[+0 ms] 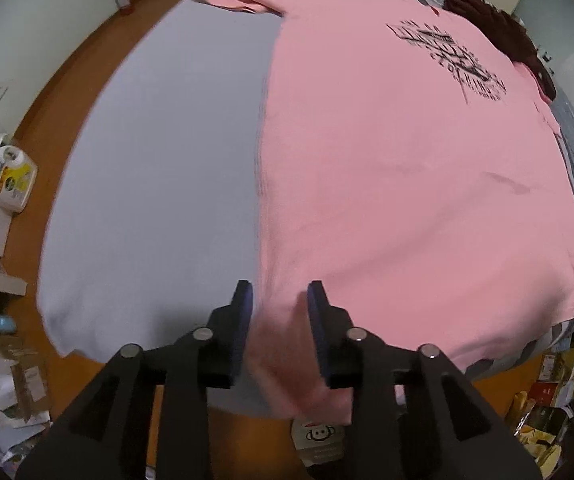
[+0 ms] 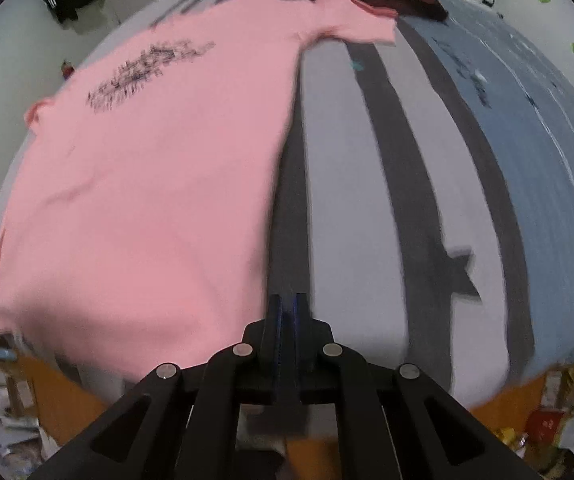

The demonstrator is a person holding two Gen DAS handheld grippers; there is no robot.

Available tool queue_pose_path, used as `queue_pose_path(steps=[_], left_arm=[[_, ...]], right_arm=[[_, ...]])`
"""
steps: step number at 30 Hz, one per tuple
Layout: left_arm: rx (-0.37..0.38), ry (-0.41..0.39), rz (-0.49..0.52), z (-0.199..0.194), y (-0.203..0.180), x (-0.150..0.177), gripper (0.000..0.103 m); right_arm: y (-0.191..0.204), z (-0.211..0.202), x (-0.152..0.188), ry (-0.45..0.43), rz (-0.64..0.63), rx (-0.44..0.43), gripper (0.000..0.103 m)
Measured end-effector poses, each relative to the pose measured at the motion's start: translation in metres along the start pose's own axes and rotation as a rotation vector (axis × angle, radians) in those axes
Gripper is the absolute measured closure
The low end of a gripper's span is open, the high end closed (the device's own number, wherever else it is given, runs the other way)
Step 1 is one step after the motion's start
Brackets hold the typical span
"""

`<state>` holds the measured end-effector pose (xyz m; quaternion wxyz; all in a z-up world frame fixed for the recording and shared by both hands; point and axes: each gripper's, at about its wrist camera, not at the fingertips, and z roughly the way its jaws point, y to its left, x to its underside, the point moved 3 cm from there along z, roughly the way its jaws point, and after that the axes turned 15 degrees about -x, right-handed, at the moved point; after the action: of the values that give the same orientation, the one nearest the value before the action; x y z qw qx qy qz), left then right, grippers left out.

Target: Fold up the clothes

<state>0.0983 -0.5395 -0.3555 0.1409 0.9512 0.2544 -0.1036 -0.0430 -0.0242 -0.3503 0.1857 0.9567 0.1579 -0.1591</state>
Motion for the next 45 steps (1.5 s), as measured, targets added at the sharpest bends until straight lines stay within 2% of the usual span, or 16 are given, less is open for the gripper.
queue_pose_path(steps=[3, 8, 13, 15, 19, 22, 23, 25, 28, 30, 32, 34, 37, 38, 41, 45], left_arm=[[-0.061, 0.026, 0.059, 0.016, -0.004, 0.0, 0.075], [-0.114, 0.019, 0.065, 0.011, 0.01, -0.002, 0.079], [-0.085, 0.024, 0.006, 0.0, 0.035, -0.001, 0.079], [-0.022, -0.001, -0.035, -0.011, 0.04, -0.005, 0.079], [0.024, -0.014, -0.032, -0.015, 0.038, -0.01, 0.072], [-0.071, 0.032, 0.052, 0.008, 0.031, -0.021, 0.072], [-0.086, 0.039, 0.046, 0.009, 0.035, -0.023, 0.072], [-0.1, 0.046, 0.013, 0.008, 0.044, -0.029, 0.072], [-0.091, -0.011, -0.063, -0.016, 0.065, -0.048, 0.072], [-0.07, -0.08, -0.084, -0.039, 0.075, -0.068, 0.072], [-0.054, -0.135, -0.083, -0.05, 0.066, -0.094, 0.072], [-0.037, -0.188, -0.083, -0.06, 0.054, -0.121, 0.071], [-0.012, -0.223, -0.091, -0.061, 0.049, -0.138, 0.067], [-0.004, -0.234, -0.094, -0.061, 0.048, -0.143, 0.066], [-0.012, -0.258, -0.092, -0.052, 0.007, -0.178, 0.065], [-0.04, -0.245, -0.117, -0.029, -0.036, -0.222, 0.063]], right_arm=[[0.018, 0.016, -0.014, -0.004, -0.007, -0.005, 0.098], [0.0, 0.035, -0.015, 0.031, -0.042, 0.019, 0.098], [-0.015, 0.023, 0.009, 0.075, -0.026, 0.027, 0.097], [-0.019, 0.014, 0.02, 0.089, -0.018, 0.028, 0.098], [-0.016, -0.006, 0.03, 0.055, 0.026, -0.037, 0.097], [-0.004, -0.006, 0.036, 0.047, 0.007, -0.057, 0.096], [0.0, -0.004, 0.038, 0.05, -0.003, -0.059, 0.096], [0.003, 0.008, 0.043, 0.091, -0.038, -0.003, 0.096], [-0.002, 0.006, 0.039, 0.088, -0.026, 0.043, 0.096], [-0.009, -0.01, 0.028, 0.04, -0.003, 0.042, 0.095], [-0.016, -0.027, 0.011, -0.015, 0.022, 0.049, 0.083], [-0.019, -0.037, -0.01, -0.069, 0.024, 0.061, 0.077], [-0.021, -0.038, -0.043, -0.15, 0.018, 0.076, 0.066], [-0.022, -0.037, -0.056, -0.173, 0.015, 0.083, 0.059], [-0.039, -0.03, -0.096, -0.231, 0.014, 0.079, 0.048], [-0.067, 0.017, -0.187, -0.255, 0.026, 0.069, 0.047]])
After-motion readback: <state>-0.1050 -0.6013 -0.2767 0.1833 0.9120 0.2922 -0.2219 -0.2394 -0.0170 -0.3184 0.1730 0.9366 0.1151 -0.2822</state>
